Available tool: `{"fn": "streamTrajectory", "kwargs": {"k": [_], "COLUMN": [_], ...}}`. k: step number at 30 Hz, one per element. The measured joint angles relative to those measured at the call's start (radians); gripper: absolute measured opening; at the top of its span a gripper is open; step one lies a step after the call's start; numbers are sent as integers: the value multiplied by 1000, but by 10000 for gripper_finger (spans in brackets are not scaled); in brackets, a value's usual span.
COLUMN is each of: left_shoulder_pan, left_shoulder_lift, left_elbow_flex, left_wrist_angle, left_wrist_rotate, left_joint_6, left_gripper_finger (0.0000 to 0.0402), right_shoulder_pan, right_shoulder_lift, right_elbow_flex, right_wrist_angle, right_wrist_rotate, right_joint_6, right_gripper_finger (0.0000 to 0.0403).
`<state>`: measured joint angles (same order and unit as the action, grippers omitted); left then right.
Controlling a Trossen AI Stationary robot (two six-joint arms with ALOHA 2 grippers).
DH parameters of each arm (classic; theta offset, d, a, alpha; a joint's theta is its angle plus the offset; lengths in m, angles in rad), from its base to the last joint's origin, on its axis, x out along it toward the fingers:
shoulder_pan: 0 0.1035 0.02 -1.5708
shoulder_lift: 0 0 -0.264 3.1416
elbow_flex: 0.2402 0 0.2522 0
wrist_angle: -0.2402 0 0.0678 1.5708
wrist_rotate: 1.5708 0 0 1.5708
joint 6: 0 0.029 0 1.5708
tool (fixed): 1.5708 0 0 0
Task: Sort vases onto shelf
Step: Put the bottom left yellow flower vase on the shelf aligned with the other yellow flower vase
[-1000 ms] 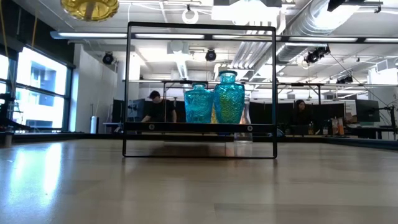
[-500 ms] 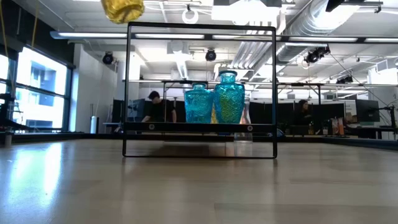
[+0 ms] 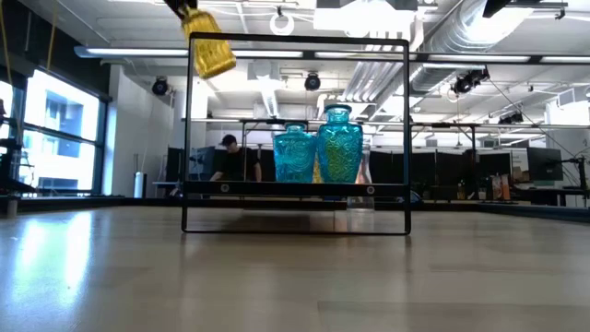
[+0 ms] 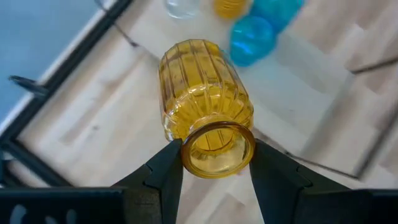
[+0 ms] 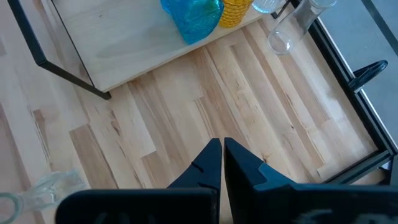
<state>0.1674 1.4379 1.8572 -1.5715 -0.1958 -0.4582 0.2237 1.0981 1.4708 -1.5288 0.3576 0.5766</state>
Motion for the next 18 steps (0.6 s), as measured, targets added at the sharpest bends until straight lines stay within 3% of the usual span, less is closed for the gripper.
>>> {"fn": "streamTrajectory", "kwargs": {"k": [7,18], "left_shoulder_pan": [135,244], "left_shoulder_lift": [60,198], "left_elbow_flex": [0,0], "left_wrist_angle": [8,110], "left_wrist_rotate": [4,60], "left_joint_6": [138,298], "left_gripper_finger": [145,146], "right_shoulder_pan": [0,0], "right_shoulder_lift": [0,0], "right_elbow_flex": [0,0], "right_wrist_angle": [0,0], "right_wrist_rotate": [0,0], "right_joint_6": [5,18], "right_gripper_finger": [0,0]}}
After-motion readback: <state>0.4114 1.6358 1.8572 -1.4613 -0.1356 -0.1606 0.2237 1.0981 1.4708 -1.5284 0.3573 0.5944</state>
